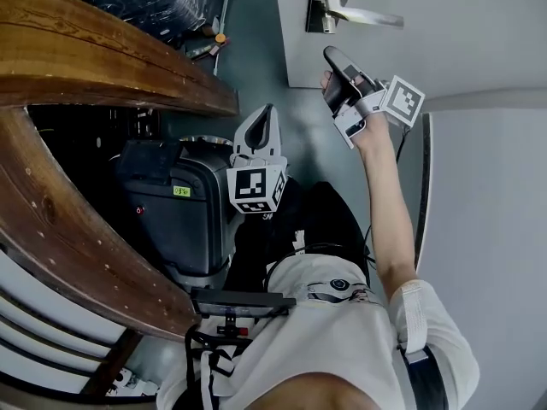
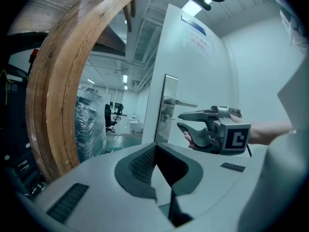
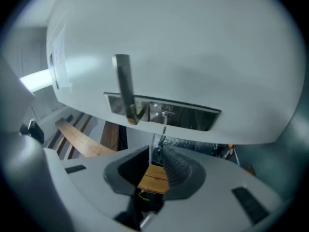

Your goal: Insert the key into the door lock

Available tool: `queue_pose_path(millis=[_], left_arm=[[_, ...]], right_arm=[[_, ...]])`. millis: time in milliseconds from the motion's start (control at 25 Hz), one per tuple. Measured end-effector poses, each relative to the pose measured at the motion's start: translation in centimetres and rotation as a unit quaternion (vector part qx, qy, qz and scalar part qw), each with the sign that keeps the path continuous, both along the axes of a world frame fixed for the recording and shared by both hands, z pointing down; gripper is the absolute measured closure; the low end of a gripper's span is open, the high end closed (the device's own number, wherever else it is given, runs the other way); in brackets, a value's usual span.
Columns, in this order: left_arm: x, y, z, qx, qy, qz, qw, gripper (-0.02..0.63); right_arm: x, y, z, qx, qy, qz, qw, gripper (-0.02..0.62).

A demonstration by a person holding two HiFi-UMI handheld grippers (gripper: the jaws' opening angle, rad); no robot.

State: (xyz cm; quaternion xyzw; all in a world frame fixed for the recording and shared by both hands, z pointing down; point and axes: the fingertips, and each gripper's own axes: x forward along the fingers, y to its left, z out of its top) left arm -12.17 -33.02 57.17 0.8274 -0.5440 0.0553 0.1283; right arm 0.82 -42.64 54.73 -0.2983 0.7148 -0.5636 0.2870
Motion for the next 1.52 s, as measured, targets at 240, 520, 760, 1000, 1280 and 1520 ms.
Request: queue_pose_path(millis=[240, 520, 760, 1000, 1280, 1520], left_arm=[[0.8, 0.5, -6.2, 0.012, 0.001, 0.007, 0.9999, 0.604], [3.8, 2.3, -15.9, 0.042, 0.016, 0.02, 0.9988, 0.604], [6.7, 5.1, -23.2, 0.071, 0.024, 0.034, 0.9966, 0.604], [8.5, 6.6, -27.5, 0.106, 0.012, 0.04, 0.9935, 0.604], [9.8, 7.8, -29.3, 0.122, 0.006, 0.032, 0.992, 0.604], [10.7, 7.9, -30.7, 0.136, 0.003, 0.035, 0.9901, 0.604]], right_arm=[[0.4, 5.8, -7.7, 0.127, 0.168, 0.012, 0.978, 0.525], [1.9, 11.5, -17.6, 0.227, 0.385, 0.032, 0.894, 0.55], [4.9, 16.1, -23.2, 0.237, 0.49, 0.065, 0.836, 0.589], [7.2, 18.0, -27.0, 0.263, 0.517, 0.094, 0.809, 0.589], [9.1, 19.4, -29.2, 0.28, 0.52, 0.112, 0.799, 0.591], [10.0, 19.6, -30.5, 0.29, 0.52, 0.122, 0.794, 0.591]])
